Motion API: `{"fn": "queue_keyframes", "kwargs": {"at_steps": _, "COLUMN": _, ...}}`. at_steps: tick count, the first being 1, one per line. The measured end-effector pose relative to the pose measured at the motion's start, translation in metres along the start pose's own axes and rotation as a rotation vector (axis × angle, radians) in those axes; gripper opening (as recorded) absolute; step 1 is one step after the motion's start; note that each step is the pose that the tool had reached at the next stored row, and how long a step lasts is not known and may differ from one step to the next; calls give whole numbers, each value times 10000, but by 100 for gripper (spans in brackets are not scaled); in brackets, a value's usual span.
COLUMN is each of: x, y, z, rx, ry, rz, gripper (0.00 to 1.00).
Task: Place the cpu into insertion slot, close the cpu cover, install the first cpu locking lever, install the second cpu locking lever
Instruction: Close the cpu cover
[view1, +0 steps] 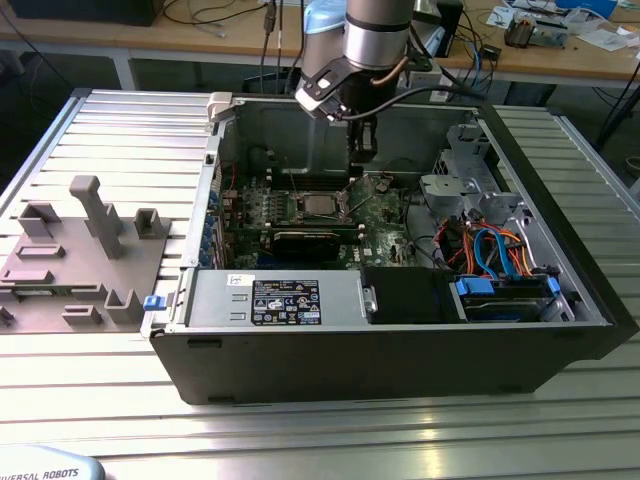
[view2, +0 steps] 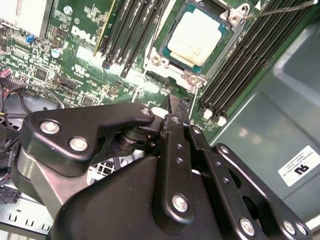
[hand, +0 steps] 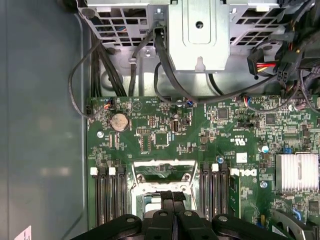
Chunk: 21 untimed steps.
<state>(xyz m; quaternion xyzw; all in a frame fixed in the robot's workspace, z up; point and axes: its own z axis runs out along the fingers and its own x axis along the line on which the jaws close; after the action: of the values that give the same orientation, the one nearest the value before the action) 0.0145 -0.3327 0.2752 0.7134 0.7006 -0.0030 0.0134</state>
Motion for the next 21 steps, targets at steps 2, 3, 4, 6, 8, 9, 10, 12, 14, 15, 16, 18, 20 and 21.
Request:
{"fn": "queue_keyframes", "kwargs": {"at_steps": 2, "x": 1, "y": 28, "z": 1, "rx": 0, "ry": 1, "rz": -1, "gripper": 11}}
{"fn": "queue_keyframes", "kwargs": {"at_steps": 3, "x": 1, "y": 39, "z": 1, "rx": 1, "ry": 0, "rz": 0, "gripper": 11}}
{"fn": "queue_keyframes", "kwargs": {"at_steps": 4, "x": 1, "y": 54, "z": 1, "rx": 2, "ry": 1, "rz": -1, "gripper": 11}}
{"fn": "queue_keyframes", "kwargs": {"at_steps": 6, "x": 2, "y": 97, "z": 2, "rx": 4, "ry": 0, "rz": 0, "gripper": 11}}
{"fn": "queue_keyframes", "kwargs": {"at_steps": 8, "x": 2, "y": 129, "z": 2, "rx": 4, "ry": 0, "rz": -1, "gripper": 11}}
{"fn": "queue_keyframes", "kwargs": {"at_steps": 9, "x": 2, "y": 140, "z": 2, "rx": 5, "ry": 0, "rz": 0, "gripper": 11}}
{"fn": "queue_keyframes", "kwargs": {"at_steps": 10, "x": 3, "y": 160, "z": 2, "rx": 6, "ry": 1, "rz": -1, "gripper": 11}}
{"fn": "queue_keyframes", "kwargs": {"at_steps": 12, "x": 4, "y": 250, "z": 4, "rx": 10, "ry": 0, "rz": -1, "gripper": 11}}
{"fn": "queue_keyframes", "kwargs": {"at_steps": 14, "x": 12, "y": 465, "z": 37, "rx": 85, "ry": -1, "rz": -1, "gripper": 11}}
{"fn": "queue_keyframes", "kwargs": {"at_steps": 15, "x": 20, "y": 486, "z": 100, "rx": 118, "ry": -2, "rz": -21, "gripper": 11}}
{"fn": "queue_keyframes", "kwargs": {"at_steps": 16, "x": 22, "y": 491, "z": 115, "rx": 121, "ry": -2, "rz": -47, "gripper": 11}}
{"fn": "queue_keyframes", "kwargs": {"at_steps": 18, "x": 29, "y": 499, "z": 149, "rx": 121, "ry": -1, "rz": -152, "gripper": 11}}
{"fn": "queue_keyframes", "kwargs": {"at_steps": 20, "x": 38, "y": 501, "z": 181, "rx": 118, "ry": 1, "rz": -302, "gripper": 11}}
{"fn": "queue_keyframes", "kwargs": {"at_steps": 21, "x": 45, "y": 501, "z": 196, "rx": 116, "ry": 3, "rz": -378, "gripper": 11}}
